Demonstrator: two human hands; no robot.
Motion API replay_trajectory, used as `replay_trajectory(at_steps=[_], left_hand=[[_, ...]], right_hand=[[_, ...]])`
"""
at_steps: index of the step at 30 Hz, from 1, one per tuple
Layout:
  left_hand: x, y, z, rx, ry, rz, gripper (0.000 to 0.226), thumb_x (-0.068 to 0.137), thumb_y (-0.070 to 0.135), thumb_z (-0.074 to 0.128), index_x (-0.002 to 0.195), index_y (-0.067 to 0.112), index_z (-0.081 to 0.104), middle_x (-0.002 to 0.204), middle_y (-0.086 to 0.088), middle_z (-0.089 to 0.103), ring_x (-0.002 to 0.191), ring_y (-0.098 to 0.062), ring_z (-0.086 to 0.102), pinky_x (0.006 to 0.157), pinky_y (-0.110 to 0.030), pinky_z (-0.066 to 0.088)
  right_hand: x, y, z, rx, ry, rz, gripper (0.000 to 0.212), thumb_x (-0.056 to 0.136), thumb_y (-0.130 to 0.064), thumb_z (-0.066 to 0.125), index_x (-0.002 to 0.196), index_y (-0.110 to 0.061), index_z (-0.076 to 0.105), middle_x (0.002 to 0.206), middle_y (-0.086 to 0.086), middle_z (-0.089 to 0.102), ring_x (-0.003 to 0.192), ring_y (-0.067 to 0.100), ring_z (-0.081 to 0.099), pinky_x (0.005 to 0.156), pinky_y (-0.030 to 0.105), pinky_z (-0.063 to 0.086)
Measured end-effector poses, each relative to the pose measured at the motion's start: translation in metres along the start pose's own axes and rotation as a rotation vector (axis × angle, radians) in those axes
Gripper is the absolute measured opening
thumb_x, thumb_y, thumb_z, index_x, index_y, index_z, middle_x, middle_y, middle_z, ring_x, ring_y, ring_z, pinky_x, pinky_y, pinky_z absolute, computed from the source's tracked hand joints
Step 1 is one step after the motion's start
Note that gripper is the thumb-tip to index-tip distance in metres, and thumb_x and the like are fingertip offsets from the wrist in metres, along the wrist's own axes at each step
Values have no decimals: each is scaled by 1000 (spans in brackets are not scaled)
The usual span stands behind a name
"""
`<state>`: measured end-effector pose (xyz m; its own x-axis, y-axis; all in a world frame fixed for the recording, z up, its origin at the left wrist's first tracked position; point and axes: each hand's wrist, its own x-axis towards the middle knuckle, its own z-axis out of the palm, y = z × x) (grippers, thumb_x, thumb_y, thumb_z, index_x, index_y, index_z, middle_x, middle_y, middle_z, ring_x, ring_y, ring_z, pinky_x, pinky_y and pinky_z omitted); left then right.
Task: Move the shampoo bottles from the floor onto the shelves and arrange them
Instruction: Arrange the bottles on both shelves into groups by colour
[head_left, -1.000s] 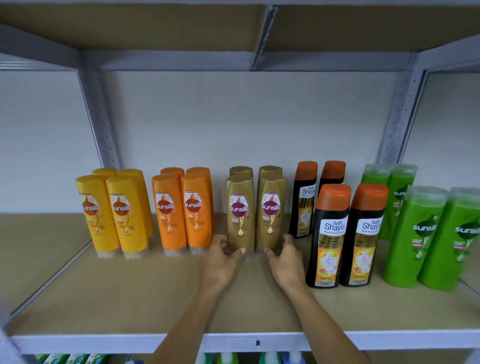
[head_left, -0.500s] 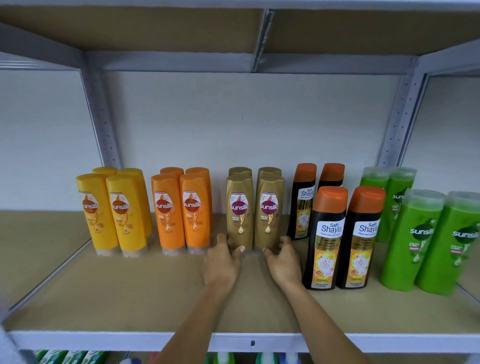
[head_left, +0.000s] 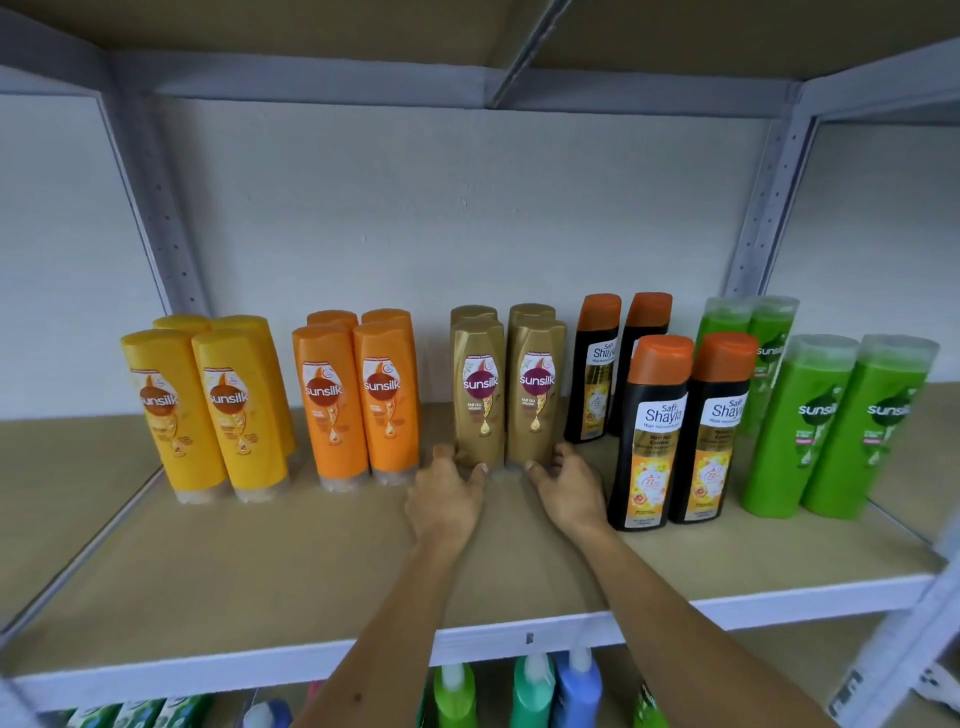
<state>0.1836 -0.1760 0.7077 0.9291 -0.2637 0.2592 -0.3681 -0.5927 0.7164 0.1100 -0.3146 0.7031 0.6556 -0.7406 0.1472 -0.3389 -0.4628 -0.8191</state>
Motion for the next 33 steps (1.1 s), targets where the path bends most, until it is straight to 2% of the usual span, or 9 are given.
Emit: replay_trajectory(at_steps=[9, 19, 25, 33], left_hand=[[1, 4, -3, -21, -41, -53, 38, 88, 44, 59, 115, 17, 54, 110, -9, 66, 105, -31, 61, 83, -40, 52], [4, 4, -5, -33, -50, -97, 38, 86, 44, 62, 110, 16, 56, 109, -11, 67, 105, -33, 62, 83, -40, 50], [3, 5, -5, -20, -24, -87, 37, 87, 45, 62, 108, 16, 57, 107, -9, 68, 103, -31, 63, 82, -38, 51], [-3, -7, -12, -160, -30, -40, 23, 87, 33, 62, 104, 18, 63, 102, -1, 70, 98, -23, 64, 82, -32, 50]], right_hand=[[-10, -11, -2, -28, 39, 2, 39, 89, -26, 63, 125, -12, 56, 120, 4, 65, 106, 16, 61, 93, 28, 46], [-11, -12, 1, -94, 74, 11, 46, 89, -30, 64, 130, -12, 54, 116, 4, 67, 105, 17, 61, 94, 32, 48], [-8, -9, 3, -65, 79, 18, 41, 89, -28, 64, 125, -10, 58, 114, 3, 68, 102, 16, 62, 94, 30, 48], [-4, -3, 0, -26, 49, -3, 34, 89, -25, 62, 119, -8, 58, 110, 6, 68, 103, 22, 63, 91, 33, 49]])
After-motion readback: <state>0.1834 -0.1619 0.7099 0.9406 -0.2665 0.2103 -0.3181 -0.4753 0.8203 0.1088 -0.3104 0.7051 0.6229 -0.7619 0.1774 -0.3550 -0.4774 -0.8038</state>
